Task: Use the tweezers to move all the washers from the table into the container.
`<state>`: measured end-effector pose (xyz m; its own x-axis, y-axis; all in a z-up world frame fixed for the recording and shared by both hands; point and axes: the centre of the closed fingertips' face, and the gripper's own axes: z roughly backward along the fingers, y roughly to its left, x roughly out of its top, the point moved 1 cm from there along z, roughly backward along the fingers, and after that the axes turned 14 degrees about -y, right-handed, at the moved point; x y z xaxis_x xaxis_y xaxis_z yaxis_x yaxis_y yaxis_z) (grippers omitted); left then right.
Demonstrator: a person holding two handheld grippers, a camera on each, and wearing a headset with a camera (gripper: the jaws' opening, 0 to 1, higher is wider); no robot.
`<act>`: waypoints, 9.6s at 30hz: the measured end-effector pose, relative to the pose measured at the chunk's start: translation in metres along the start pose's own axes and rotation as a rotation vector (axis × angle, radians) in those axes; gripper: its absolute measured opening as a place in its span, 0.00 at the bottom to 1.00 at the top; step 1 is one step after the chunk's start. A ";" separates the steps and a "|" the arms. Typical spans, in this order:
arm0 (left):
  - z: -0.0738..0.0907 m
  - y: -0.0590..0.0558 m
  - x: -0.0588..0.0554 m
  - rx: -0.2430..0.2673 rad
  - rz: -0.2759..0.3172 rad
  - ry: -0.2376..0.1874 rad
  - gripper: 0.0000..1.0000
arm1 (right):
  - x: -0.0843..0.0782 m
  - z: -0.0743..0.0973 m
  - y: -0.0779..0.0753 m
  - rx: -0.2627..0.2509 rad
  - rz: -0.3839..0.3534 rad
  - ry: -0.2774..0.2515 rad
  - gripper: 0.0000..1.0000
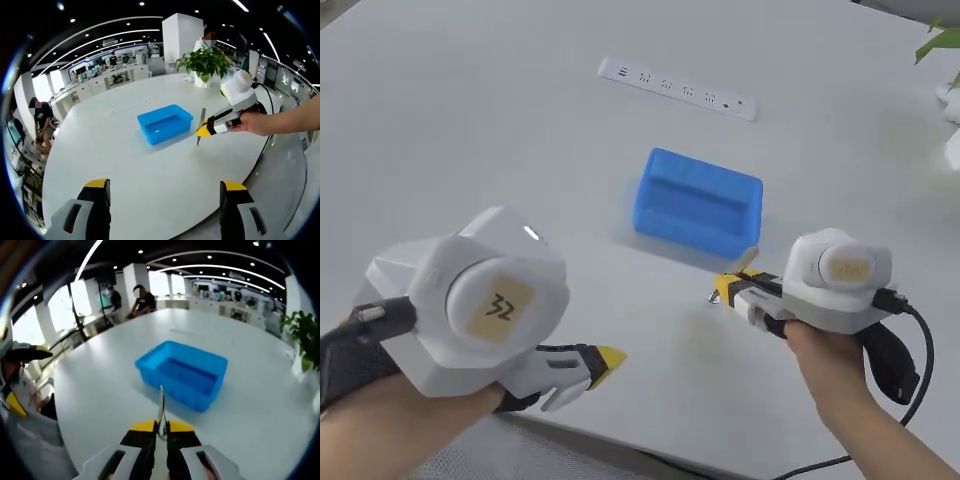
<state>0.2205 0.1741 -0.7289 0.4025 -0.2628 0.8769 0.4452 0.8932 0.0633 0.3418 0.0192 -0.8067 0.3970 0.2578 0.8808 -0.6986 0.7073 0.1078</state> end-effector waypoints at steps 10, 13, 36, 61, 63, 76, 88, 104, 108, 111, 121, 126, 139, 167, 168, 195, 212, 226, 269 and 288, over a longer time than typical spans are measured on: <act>0.001 -0.005 0.005 -0.008 -0.016 -0.010 0.92 | 0.027 0.009 0.005 0.019 0.008 -0.037 0.03; 0.002 -0.007 0.007 -0.013 -0.020 -0.015 0.92 | 0.037 0.012 0.007 0.020 0.011 -0.056 0.03; 0.012 0.003 0.002 0.009 -0.033 -0.006 0.92 | 0.091 -0.019 -0.011 -0.022 0.053 -0.148 0.03; 0.011 0.005 0.000 0.017 -0.030 0.013 0.91 | 0.037 -0.070 -0.057 -0.053 -0.147 -0.025 0.04; 0.010 0.005 0.000 0.015 -0.029 0.014 0.91 | 0.037 -0.067 -0.055 -0.055 -0.132 -0.017 0.04; 0.010 0.006 0.007 0.007 -0.061 0.009 0.91 | 0.037 -0.063 -0.049 -0.063 -0.109 -0.015 0.04; 0.006 -0.011 0.031 -0.081 -0.156 -0.067 0.76 | 0.080 -0.025 -0.046 -0.020 0.120 -0.117 0.03; -0.001 -0.022 0.082 -0.249 -0.243 -0.135 0.25 | 0.055 0.030 0.059 0.292 0.311 -0.022 0.03; -0.006 -0.028 0.087 -0.300 -0.300 -0.127 0.18 | 0.042 0.039 0.080 0.345 0.349 0.001 0.03; -0.010 -0.037 0.086 -0.355 -0.307 -0.108 0.19 | 0.034 0.044 0.092 0.382 0.389 0.029 0.03; -0.019 -0.074 0.081 -0.575 -0.384 -0.058 0.01 | 0.014 0.056 0.111 0.447 0.492 0.080 0.03; -0.021 -0.084 0.075 -0.621 -0.474 -0.040 0.00 | 0.007 0.060 0.114 0.469 0.532 0.103 0.03; -0.025 -0.095 0.059 -0.724 -0.588 0.022 0.02 | -0.004 0.063 0.114 0.493 0.565 0.147 0.03; -0.086 -0.094 -0.016 -0.810 -0.649 0.063 0.00 | -0.061 0.037 0.069 0.353 0.512 0.273 0.06; -0.090 -0.092 -0.019 -0.801 -0.650 0.072 0.00 | -0.061 0.035 0.068 0.348 0.495 0.267 0.07; -0.120 -0.072 -0.074 -0.694 -0.560 0.208 0.00 | -0.004 0.084 0.058 0.056 -0.013 0.008 0.46; -0.091 -0.044 -0.011 -0.358 -0.084 -0.006 0.61 | 0.007 0.105 0.034 -0.066 -0.071 -0.065 0.61; -0.049 -0.007 0.027 -0.098 0.068 -0.156 0.99 | 0.020 0.123 0.004 -0.194 -0.100 -0.200 0.91; -0.024 0.000 0.018 -0.005 0.064 -0.121 0.99 | 0.005 0.137 -0.004 -0.258 -0.102 -0.197 0.99; -0.013 0.004 0.015 0.053 0.072 -0.114 0.99 | 0.006 0.126 -0.005 -0.217 -0.064 -0.173 0.97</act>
<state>0.2383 0.1689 -0.7214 0.3368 -0.1568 0.9284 0.3740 0.9272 0.0209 0.2729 -0.0660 -0.7435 0.3155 0.1054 0.9430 -0.5244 0.8476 0.0807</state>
